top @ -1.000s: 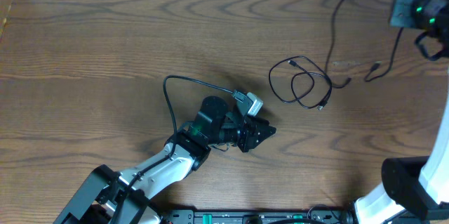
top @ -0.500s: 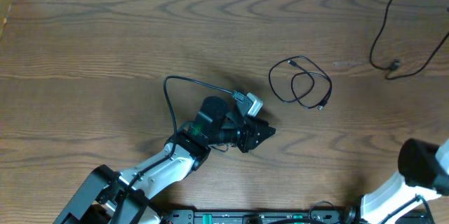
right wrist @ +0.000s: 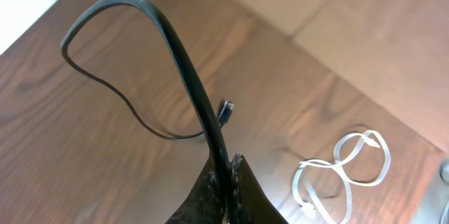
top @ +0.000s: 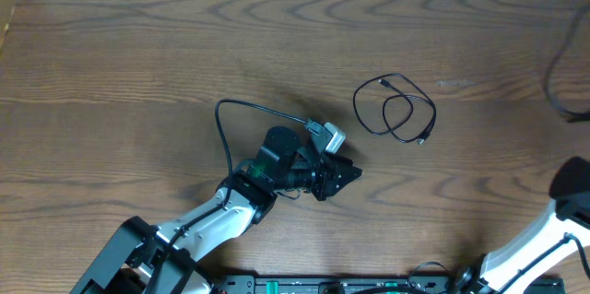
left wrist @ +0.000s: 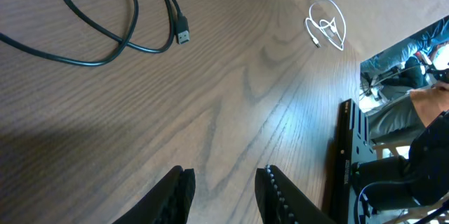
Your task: Untangle cables
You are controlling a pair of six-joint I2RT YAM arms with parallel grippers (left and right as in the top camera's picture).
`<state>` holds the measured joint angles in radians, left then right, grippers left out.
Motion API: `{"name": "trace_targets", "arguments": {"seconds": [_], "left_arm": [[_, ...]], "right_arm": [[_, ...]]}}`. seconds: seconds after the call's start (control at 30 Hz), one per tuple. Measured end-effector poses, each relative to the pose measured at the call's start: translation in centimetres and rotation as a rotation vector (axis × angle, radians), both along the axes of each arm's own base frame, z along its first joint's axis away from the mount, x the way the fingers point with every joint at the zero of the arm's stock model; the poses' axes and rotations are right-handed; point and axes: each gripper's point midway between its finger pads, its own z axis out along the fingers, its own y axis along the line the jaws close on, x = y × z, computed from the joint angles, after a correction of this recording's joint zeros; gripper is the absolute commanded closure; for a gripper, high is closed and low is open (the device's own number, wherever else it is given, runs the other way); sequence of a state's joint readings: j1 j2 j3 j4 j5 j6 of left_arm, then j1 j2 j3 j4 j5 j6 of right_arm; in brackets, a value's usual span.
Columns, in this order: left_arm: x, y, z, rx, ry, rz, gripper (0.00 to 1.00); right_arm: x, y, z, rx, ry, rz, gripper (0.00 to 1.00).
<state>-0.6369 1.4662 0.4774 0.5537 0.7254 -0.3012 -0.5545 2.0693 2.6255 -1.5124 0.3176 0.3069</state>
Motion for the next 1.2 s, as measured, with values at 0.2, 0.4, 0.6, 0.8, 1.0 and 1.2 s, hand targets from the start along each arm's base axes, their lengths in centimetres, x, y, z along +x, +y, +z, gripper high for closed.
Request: {"name": "trace_targets", "arguments": {"seconds": [0.2,0.4,0.6,0.8,1.0,1.2], "left_arm": [[0.2,0.1,-0.1,0.01,-0.022,0.006,0.66],[0.4,0.1,-0.1,0.017,-0.04,0.007,0.66],[0.4,0.1,-0.1,0.02,-0.053,0.002,0.66],[0.4,0.1,-0.1,0.022,-0.064,-0.003,0.66],[0.4,0.1,-0.1,0.023,-0.067,-0.004,0.66],[0.5,0.2,-0.2,0.027,-0.069,0.003,0.66]], "right_arm": [[-4.6,-5.3,0.2,-0.012,-0.011,-0.16,0.99],[-6.6,-8.2,0.9,-0.037,-0.052,-0.24,0.99],[-6.1,-9.2,1.7,-0.074,-0.092,-0.245,0.99],[-5.6,-10.3,-0.5,-0.069,-0.035,-0.251,0.99],[-4.3,-12.3,-7.5,0.006,0.105,-0.264,0.99],[-4.8,-13.1,-14.8,0.092,0.287,-0.284,0.99]]}}
